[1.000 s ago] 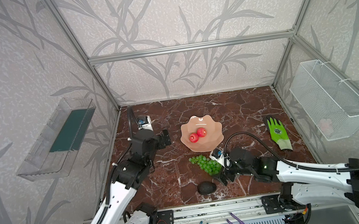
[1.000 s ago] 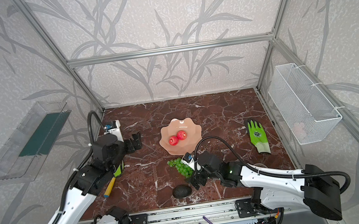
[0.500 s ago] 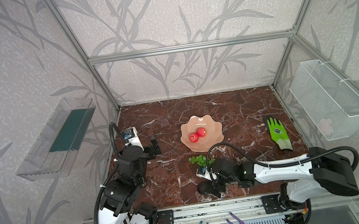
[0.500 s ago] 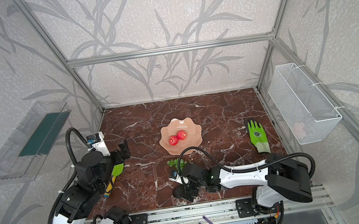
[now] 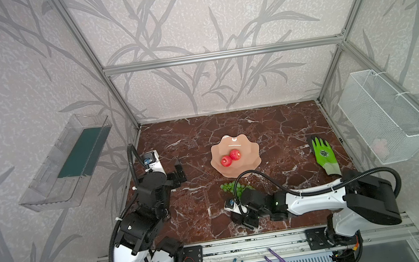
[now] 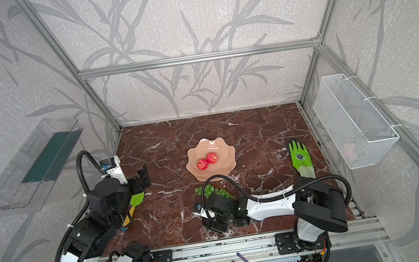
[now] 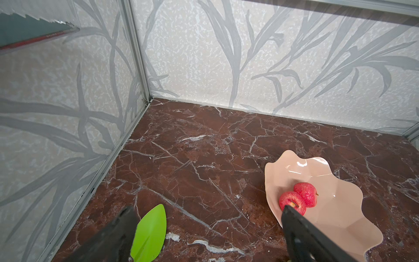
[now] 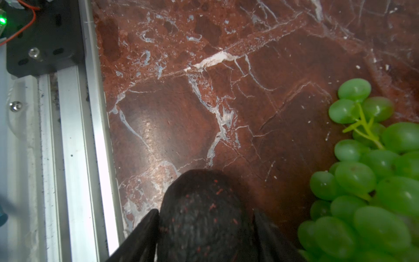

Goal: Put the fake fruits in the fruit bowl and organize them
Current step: 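Grasp the dark avocado with the right gripper and place it in the bowl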

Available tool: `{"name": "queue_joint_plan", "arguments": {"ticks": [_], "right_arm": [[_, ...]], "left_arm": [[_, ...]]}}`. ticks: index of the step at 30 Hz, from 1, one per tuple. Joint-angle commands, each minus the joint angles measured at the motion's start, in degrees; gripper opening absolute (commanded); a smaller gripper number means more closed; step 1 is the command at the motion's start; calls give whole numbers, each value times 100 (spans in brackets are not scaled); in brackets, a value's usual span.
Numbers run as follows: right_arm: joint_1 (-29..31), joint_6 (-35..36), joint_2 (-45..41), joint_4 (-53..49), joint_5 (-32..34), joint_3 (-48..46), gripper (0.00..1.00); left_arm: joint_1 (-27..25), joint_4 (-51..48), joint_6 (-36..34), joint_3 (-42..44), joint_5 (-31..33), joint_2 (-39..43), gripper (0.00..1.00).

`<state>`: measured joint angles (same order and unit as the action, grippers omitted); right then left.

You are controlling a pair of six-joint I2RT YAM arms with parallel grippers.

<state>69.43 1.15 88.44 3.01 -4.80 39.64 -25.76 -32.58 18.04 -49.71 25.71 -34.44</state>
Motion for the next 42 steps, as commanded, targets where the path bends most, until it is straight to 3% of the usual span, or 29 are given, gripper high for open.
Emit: {"name": "queue_joint_plan", "arguments": {"ticks": [1,9,16,25,36,42], "right_arm": [[43,-97,-203,-261,194,204,57],[-167,-276,-1453,-1019,1064,344,48],[-1338,117,-1935,-1114,884,662,47],[-2301,1084,-584,-675,226,1689,47],[-2563,1419,1159,-535,95,2501,46],[-2679,1588,1601,-590,-32,2678,46]], "left_arm": [[18,-127,18,45,171,93,100],[18,-142,58,75,211,189,100],[23,-122,103,111,207,307,100],[26,-141,124,131,213,348,100],[27,-116,120,160,207,370,100],[27,-103,125,164,193,368,100]]}}
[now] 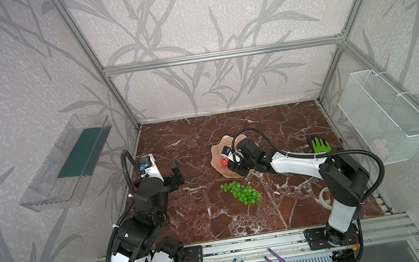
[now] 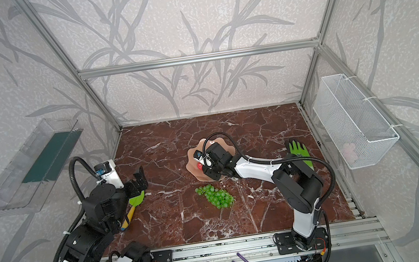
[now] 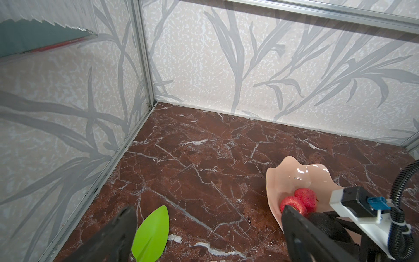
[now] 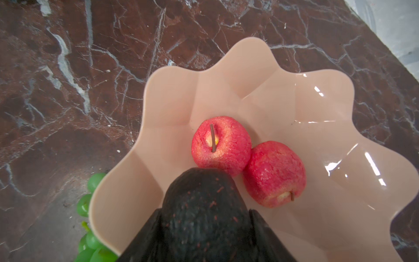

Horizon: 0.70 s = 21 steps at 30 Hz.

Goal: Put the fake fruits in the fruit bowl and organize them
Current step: 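Grasp the dark avocado with the right gripper and place it in the bowl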

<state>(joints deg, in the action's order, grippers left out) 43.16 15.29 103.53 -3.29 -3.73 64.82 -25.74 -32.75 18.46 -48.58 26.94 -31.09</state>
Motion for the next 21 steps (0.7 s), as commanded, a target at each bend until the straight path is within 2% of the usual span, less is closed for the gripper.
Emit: {"name": "queue_joint_plan", "arguments": {"ticks": [1,4,12,17,21], "right_arm": [[-68,198,142,32,-162,183,45],[-109,228,300,-21,-172,297,47],[-132,112,369,-31,-222,326,71],[-139,-55,-86,12,-294,261,77],[-175,-321,-799,128,-304,62,81]], "left_arm": [[25,-81,75,57,62,33,100],[30,-85,79,57,67,46,100],[38,-79,70,64,83,59,100],[34,-77,79,65,72,55,100],[43,-62,88,69,57,66,100]]}}
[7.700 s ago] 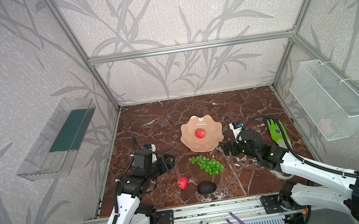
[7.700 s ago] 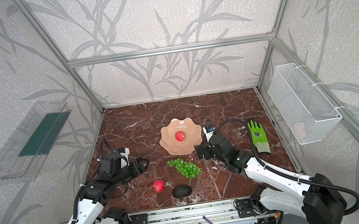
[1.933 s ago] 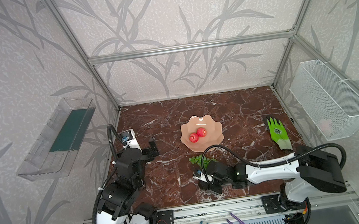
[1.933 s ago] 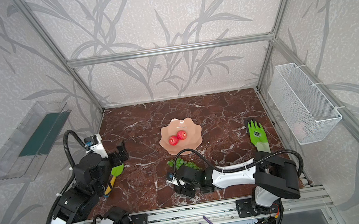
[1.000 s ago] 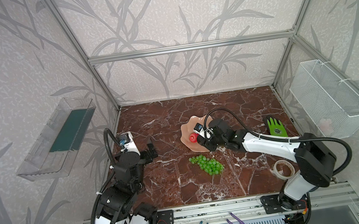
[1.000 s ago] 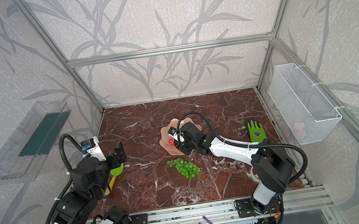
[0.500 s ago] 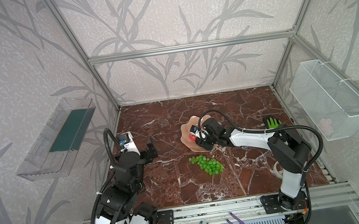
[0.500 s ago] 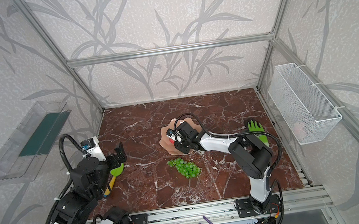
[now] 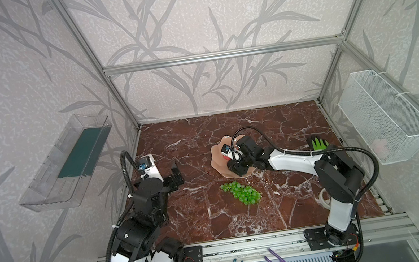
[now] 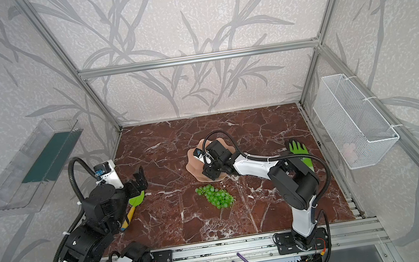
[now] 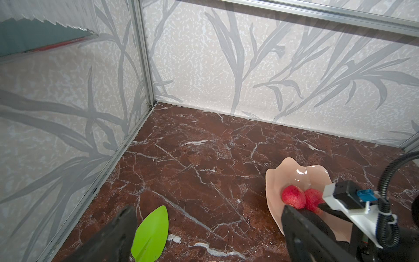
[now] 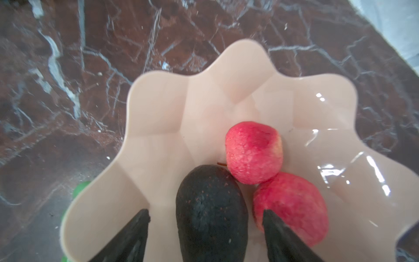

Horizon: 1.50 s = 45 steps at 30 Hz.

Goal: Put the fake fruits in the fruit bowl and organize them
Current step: 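Grasp the dark avocado with the right gripper and place it in the bowl, then lower the right gripper onto the green grape bunch and grasp it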

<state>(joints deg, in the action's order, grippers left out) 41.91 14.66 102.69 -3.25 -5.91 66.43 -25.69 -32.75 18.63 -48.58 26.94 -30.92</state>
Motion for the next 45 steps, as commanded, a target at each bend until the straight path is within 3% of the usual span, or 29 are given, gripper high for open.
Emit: {"name": "queue_joint_plan", "arguments": {"ticks": [1,12,19,24,35,45], "right_arm": [[-73,-374,-913,186,-98,-203,82],[-46,-1831,-3443,1555,-817,-3082,91],[127,-2192,-4029,1925,-632,-4182,93],[285,-2238,-3753,2236,-595,-4306,93],[909,-2325,-2211,3252,-257,-4053,94],[1134,-2351,-1129,3574,-9,-3686,90]], "left_arm": [[38,-69,70,68,67,42,100],[64,-23,70,78,6,7,100],[74,-20,86,86,11,9,100],[88,-11,95,94,4,6,100],[82,-11,114,118,-43,24,100],[95,-3,114,118,-58,42,100]]}}
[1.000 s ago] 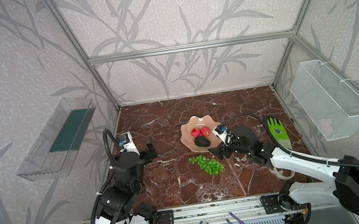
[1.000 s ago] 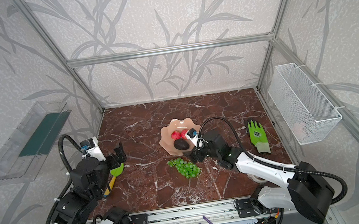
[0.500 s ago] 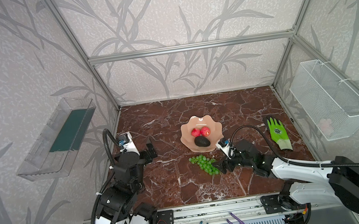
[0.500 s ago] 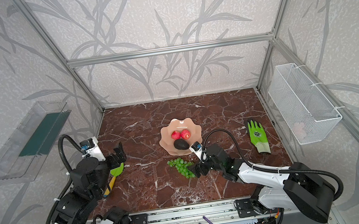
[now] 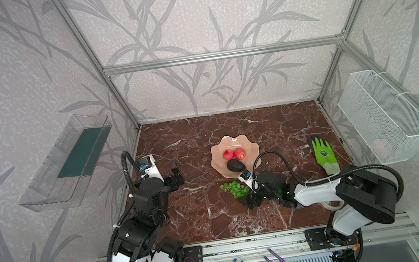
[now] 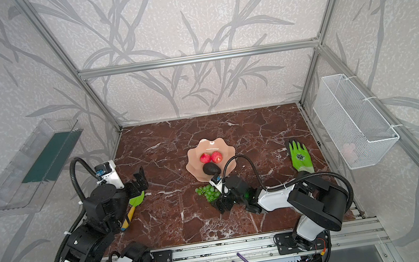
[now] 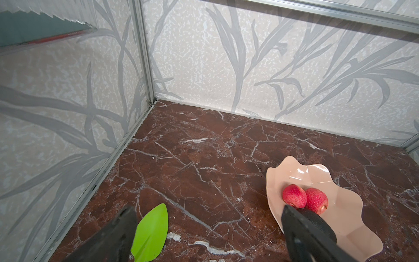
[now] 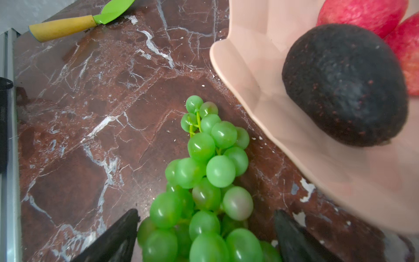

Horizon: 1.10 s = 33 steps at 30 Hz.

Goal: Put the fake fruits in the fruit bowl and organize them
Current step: 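Lower the right gripper onto the green grape bunch and grasp it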

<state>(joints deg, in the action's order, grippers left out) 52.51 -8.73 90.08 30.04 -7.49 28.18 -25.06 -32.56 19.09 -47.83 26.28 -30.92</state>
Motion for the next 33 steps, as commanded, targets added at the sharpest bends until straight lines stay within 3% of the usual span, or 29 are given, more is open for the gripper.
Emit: {"name": "queue_joint_plan", "arguments": {"ticks": [1,6,13,21,28,33], "right_arm": [[84,5,186,234,174,163,88],[251,228,206,-54,373,197,62],[521,315,-348,-761,591,26,36],[543,-468,-1664,-2023,1060,-395,26],[489,-1463,-3313,-4112,2438,-227,22],[-38,-2001,-4300,-5173,2946,58,22]], "left_arm": [[29,-22,68,48,9,42,100],[35,-23,60,42,18,42,100],[42,-3,59,44,20,33,100],[46,5,59,42,-6,35,100],[65,13,84,53,-48,33,100],[72,30,106,46,-80,33,100]]}}
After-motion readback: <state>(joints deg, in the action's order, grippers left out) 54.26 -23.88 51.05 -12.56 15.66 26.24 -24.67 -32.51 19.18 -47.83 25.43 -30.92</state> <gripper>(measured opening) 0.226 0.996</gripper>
